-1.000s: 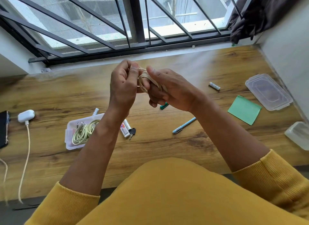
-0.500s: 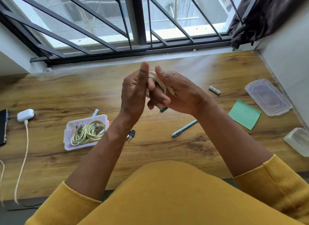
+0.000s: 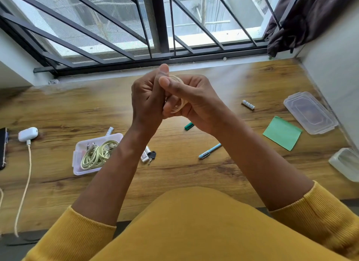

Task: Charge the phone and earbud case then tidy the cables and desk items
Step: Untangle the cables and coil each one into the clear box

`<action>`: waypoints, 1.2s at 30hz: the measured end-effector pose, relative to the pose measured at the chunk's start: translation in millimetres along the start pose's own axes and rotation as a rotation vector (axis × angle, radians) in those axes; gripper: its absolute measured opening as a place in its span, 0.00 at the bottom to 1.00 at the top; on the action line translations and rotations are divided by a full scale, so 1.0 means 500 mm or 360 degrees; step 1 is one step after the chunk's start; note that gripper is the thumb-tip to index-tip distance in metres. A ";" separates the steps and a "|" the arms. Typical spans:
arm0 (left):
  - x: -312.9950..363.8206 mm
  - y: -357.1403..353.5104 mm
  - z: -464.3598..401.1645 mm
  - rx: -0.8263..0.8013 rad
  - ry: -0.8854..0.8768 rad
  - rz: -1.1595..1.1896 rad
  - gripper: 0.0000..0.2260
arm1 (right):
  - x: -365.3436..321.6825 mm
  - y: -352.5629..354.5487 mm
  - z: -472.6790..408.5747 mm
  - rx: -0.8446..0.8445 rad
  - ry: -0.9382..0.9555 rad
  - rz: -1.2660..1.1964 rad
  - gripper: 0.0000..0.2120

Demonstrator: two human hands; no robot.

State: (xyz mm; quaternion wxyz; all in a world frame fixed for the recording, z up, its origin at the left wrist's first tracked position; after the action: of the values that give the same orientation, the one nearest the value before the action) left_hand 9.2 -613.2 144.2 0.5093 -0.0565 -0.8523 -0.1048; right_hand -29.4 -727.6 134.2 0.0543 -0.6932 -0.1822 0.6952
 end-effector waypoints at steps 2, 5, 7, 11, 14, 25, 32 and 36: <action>0.003 0.008 -0.003 0.0075 -0.0048 -0.0107 0.20 | -0.005 0.008 0.000 0.0191 0.0048 0.0050 0.11; 0.008 0.007 -0.003 0.0105 -0.0092 -0.0224 0.19 | -0.014 0.023 0.005 0.0370 0.0131 0.0162 0.13; 0.010 0.007 -0.002 0.0112 -0.0098 -0.0247 0.20 | -0.018 0.021 0.007 0.0310 0.0155 0.0287 0.15; 0.002 0.019 -0.006 0.0114 -0.0073 -0.0170 0.20 | -0.019 0.031 0.012 0.0156 0.0088 0.0469 0.17; 0.000 0.030 -0.010 0.0044 -0.0009 -0.0148 0.20 | -0.020 0.041 0.013 -0.0015 -0.0027 0.0480 0.13; -0.010 0.043 -0.015 -0.0726 -0.0231 -0.0954 0.21 | -0.030 0.101 0.006 0.0184 -0.0216 0.0765 0.13; -0.031 0.044 -0.006 -0.0481 -0.0262 -0.1351 0.21 | -0.001 0.083 0.012 0.0211 -0.0433 0.0698 0.10; -0.035 0.045 -0.005 -0.0400 -0.0236 -0.1358 0.19 | 0.020 0.067 0.014 0.0214 -0.0483 0.0560 0.11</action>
State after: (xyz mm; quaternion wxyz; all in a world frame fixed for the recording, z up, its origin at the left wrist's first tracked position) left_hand 24.3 -591.9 132.6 0.3473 0.2311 -0.8142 -0.4038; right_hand -30.5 -756.6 113.6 -0.0497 -0.5967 -0.0179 0.8007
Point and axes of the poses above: each hand's wrist, its own z-axis away from the middle knuckle, its own y-axis out of the back of the hand, x = y × z, the point moved 5 cm from there along -z, towards the middle knuckle, and after that the axes turned 3 degrees about -y, right-handed, at the moved point
